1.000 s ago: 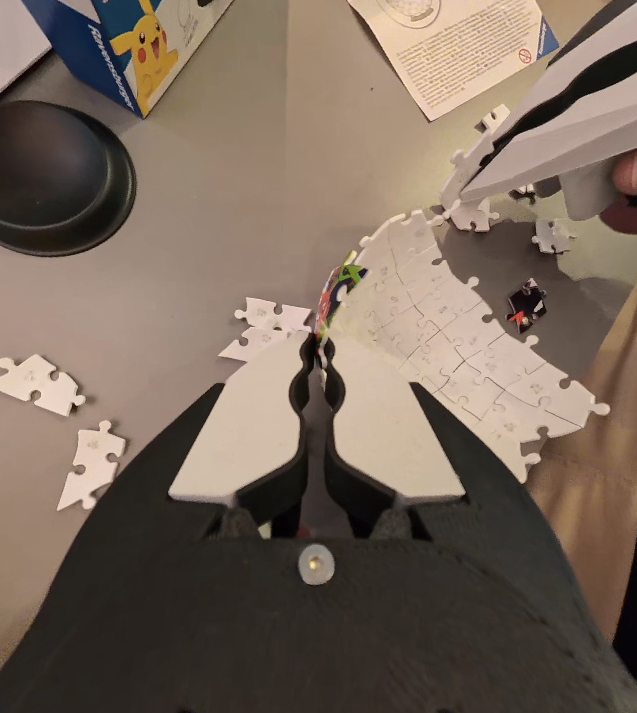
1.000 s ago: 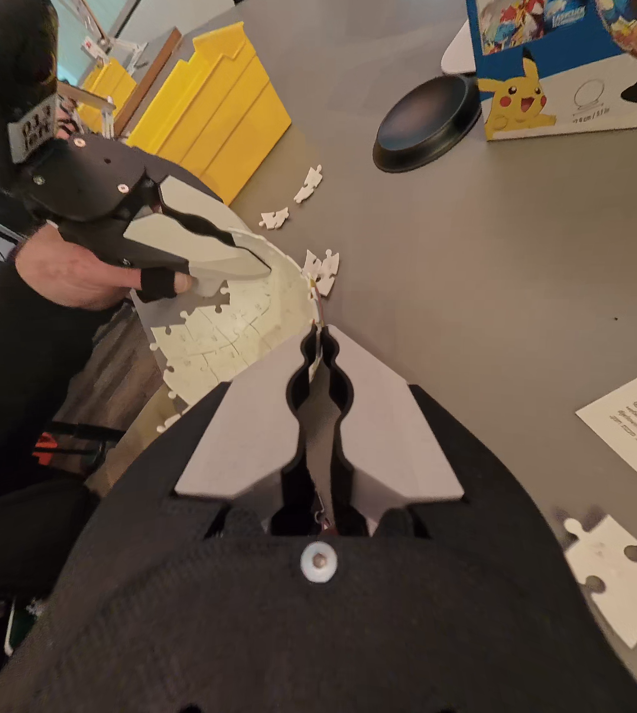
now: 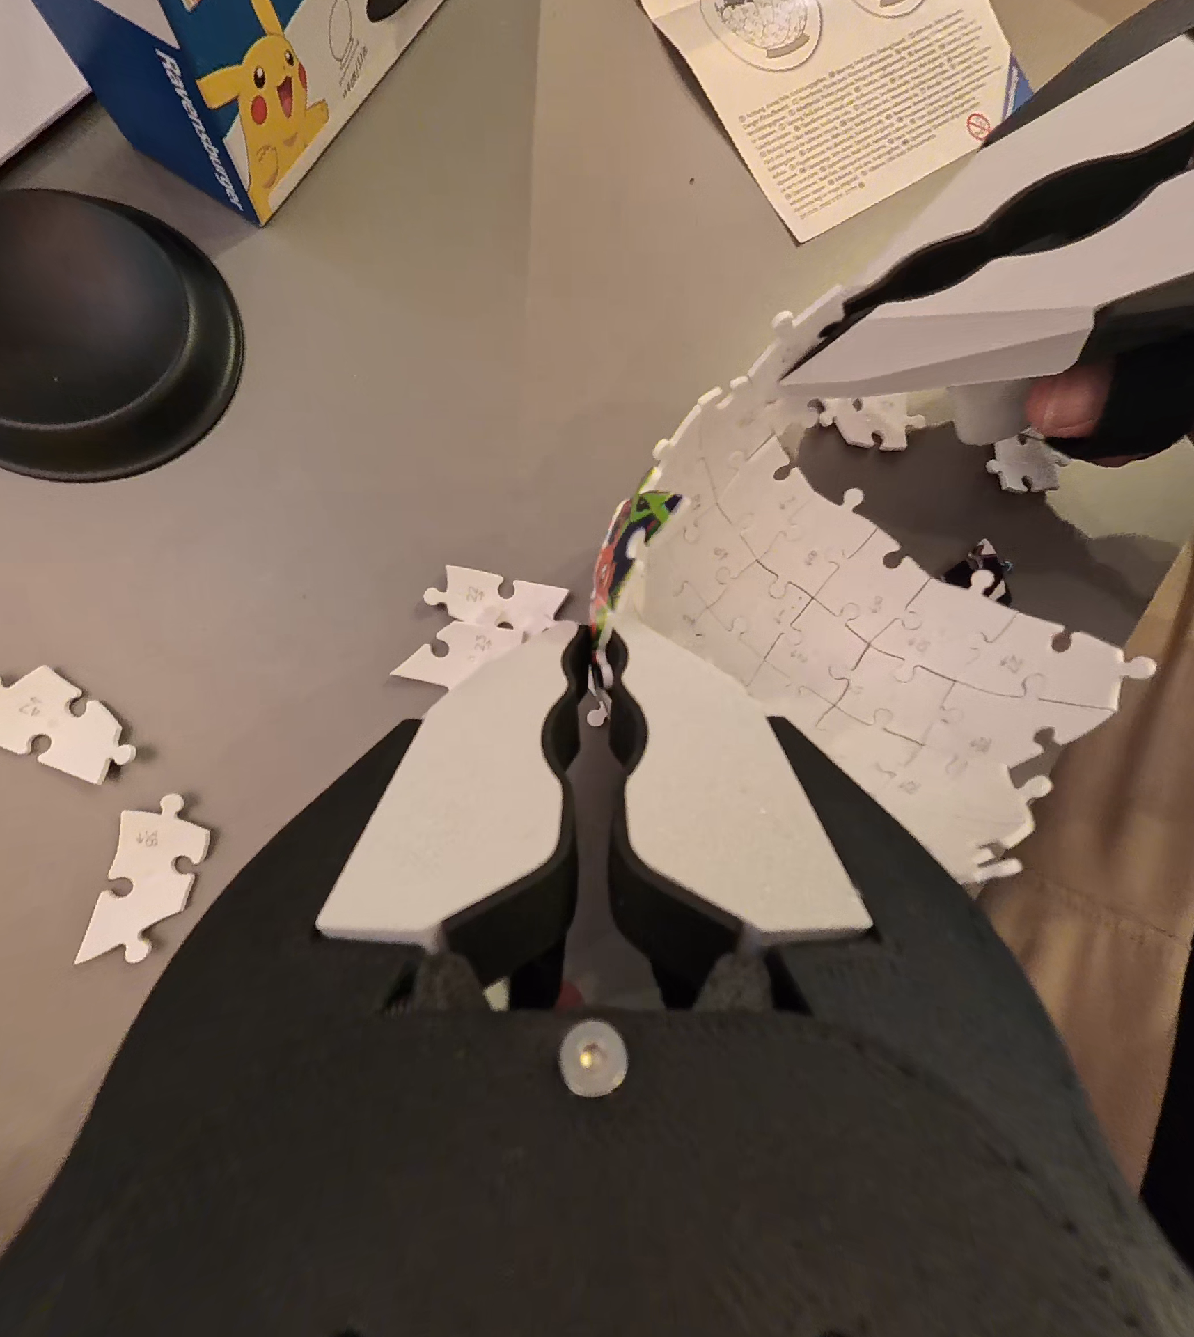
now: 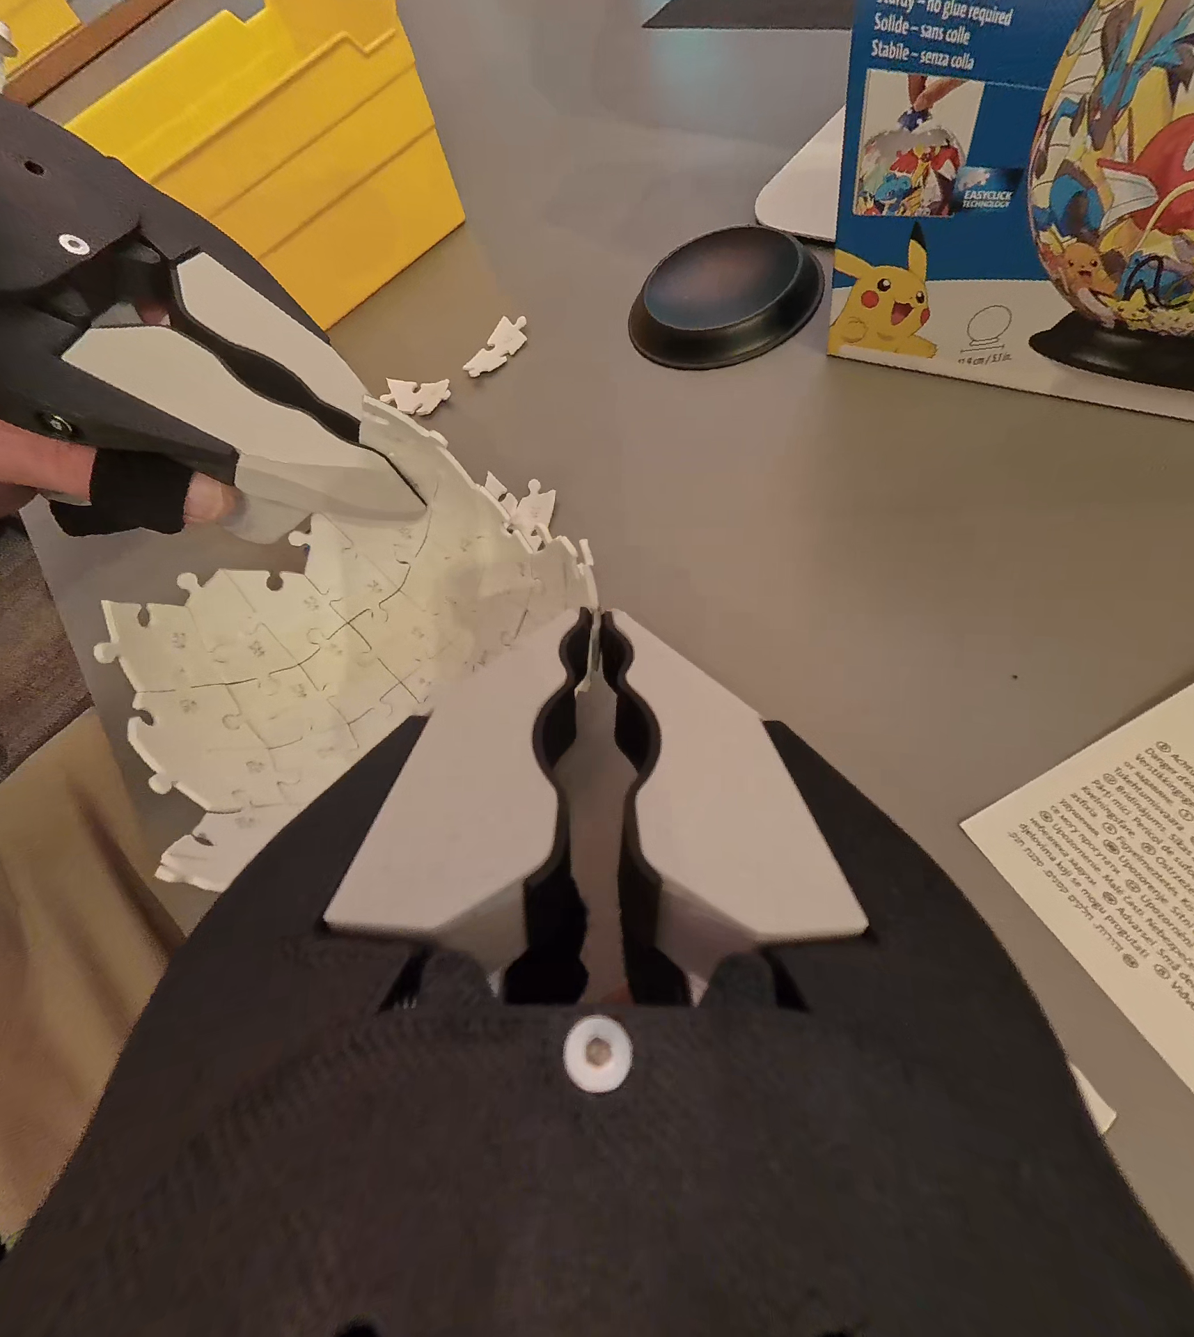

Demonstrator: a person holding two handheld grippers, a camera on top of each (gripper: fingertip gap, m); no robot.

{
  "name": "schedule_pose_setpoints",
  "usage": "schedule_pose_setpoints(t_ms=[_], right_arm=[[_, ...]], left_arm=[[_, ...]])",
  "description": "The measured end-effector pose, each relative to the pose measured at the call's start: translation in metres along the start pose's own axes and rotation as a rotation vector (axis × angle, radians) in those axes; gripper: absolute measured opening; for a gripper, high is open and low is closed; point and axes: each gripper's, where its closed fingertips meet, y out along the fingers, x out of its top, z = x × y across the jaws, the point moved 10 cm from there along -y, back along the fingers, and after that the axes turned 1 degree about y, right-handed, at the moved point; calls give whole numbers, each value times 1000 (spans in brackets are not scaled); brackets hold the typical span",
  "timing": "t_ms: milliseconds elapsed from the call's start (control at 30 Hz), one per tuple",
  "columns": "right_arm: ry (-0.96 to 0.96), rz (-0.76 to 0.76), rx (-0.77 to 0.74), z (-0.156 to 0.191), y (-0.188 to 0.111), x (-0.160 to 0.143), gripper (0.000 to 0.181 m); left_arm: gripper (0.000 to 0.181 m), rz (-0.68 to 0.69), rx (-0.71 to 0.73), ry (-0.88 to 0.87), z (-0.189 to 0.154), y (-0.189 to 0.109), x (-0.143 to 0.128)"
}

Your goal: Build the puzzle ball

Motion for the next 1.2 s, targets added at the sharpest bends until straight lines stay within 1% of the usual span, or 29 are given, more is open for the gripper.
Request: schedule_pose_setpoints(t_ms=[133, 233, 333, 667, 900, 1100, 1200], right_arm=[[-1, 7, 11, -2, 2, -2, 5], [-7, 11, 26, -2, 3, -3, 5], [-14, 20, 41, -1, 4, -3, 1], [-3, 47, 75, -3, 6, 0, 2], [-39, 76, 61, -3, 5, 1, 0], [-12, 56, 38, -5, 8, -1, 0], [15, 45, 40, -7, 8, -2, 5]], left_arm=[[2, -2, -5, -4, 1, 0, -1], [2, -3, -8, -5, 1, 0, -1], [2, -1, -8, -2, 1, 0, -1], [2, 1, -3, 2, 1, 0, -1], [2, 0, -5, 4, 0, 0, 0], [2, 0, -6, 0, 0, 0, 0], [2, 1, -6, 2, 0, 0, 0]])
